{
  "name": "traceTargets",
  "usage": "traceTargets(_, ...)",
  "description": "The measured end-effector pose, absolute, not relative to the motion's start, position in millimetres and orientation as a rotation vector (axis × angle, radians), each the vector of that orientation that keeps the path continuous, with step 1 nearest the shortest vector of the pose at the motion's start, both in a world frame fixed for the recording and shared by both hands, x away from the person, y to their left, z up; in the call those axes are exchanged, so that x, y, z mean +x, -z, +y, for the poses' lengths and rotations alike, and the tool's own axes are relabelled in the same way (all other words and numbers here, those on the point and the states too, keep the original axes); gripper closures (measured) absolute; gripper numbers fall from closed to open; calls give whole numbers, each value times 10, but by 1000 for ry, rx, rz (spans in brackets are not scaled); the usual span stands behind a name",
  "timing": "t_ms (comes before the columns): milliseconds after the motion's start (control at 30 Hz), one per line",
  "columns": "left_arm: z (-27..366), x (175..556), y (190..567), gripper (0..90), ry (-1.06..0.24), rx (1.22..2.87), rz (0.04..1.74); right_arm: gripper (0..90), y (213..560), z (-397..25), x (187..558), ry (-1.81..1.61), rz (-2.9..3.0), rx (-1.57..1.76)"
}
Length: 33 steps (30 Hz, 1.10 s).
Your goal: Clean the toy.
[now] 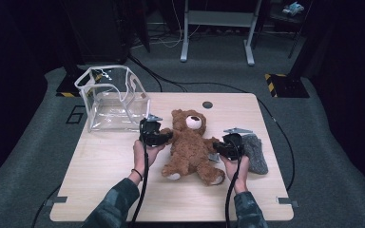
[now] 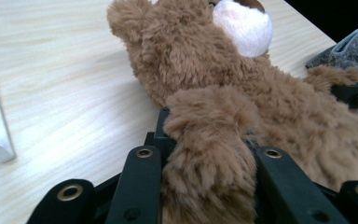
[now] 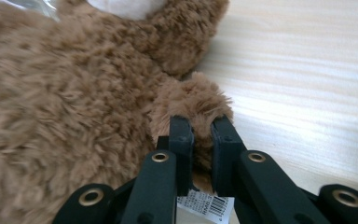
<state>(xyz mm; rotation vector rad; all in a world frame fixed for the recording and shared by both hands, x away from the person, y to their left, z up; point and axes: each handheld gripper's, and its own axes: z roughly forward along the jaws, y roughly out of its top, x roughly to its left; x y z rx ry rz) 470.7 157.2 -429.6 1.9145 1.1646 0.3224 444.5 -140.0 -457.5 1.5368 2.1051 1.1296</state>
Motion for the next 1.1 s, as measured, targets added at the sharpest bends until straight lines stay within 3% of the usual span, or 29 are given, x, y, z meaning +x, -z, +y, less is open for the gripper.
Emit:
traceTargets(300,1807,4655,4155,736,-283,1879,1170,829,4278,-1344,4174,-1176,2099,1452)
traceTargets(533,2005,4749,4291,702,-220,1843,1261,829,4209,-1194,4027,-1221,2108,1372)
traceTargets(733,2043,4854,4383,572,-219,1854,1346,830,4177,-992,4099,-1202,2132,1307)
traceTargets(833,2039,4881,4336,438,-252,1837,1368,830,4159,-922,4155,-1190,2139,1286)
traceTargets(933,2000,4875,4216,321,-290,1830,1354,830,4144,-868,4179,-1191,2141,1284)
traceTargets(1100,1787,4932,4108,225,-246,1862,1301,830,4135,-820,4190,-1188,2146,1275)
